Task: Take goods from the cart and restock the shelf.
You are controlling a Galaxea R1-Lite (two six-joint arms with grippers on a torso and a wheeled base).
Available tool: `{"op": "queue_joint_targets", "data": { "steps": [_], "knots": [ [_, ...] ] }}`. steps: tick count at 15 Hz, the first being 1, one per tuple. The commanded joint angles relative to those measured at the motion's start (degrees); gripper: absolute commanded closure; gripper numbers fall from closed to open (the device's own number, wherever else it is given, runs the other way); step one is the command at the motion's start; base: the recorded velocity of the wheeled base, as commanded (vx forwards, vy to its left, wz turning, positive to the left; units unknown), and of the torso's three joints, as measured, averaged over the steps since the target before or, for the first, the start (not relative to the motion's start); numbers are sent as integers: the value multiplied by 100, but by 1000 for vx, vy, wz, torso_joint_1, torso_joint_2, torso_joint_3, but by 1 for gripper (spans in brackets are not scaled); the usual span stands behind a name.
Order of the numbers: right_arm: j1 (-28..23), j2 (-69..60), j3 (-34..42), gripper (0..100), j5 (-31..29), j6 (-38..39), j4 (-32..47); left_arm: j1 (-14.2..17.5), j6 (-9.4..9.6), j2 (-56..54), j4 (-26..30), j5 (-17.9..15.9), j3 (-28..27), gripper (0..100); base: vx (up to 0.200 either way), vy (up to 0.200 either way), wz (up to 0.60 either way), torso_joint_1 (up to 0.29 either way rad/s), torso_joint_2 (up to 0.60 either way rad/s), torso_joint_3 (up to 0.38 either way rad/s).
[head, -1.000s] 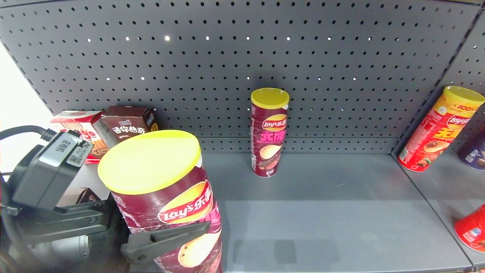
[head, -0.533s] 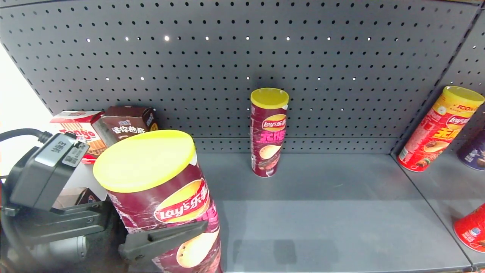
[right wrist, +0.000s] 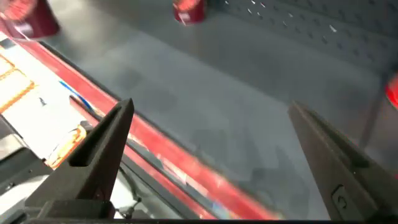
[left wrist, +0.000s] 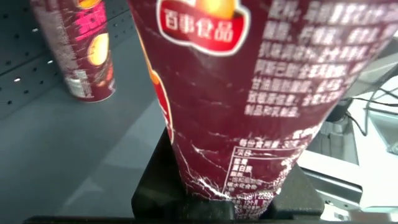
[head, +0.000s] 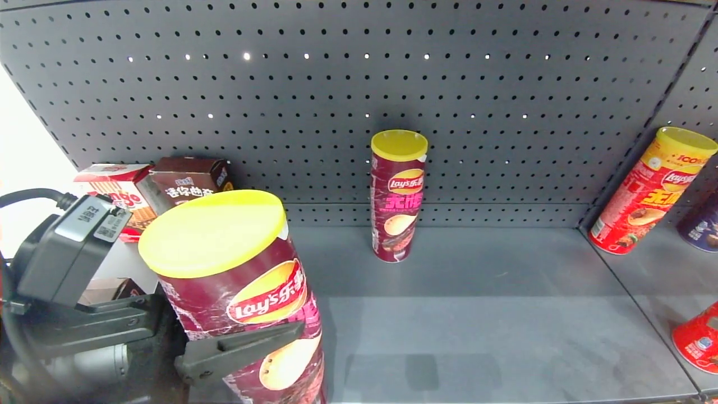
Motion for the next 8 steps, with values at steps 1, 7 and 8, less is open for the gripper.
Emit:
{"op": "queue_joint_targets", "data": {
  "steps": [1,7,8],
  "knots": [
    [258,1208,-334,0,-34,21,-426,18,2,11,0,-5,-4,100,0,0,0,0,0,0],
    [680,3485,-985,0,-245,12,-2324,53,-7,-7,0,4,31,100,0,0,0,0,0,0],
    [698,3713,-1037,0,-218,21,-2482,97,-7,-16,0,4,40,100,0,0,0,0,0,0]
  ]
}}
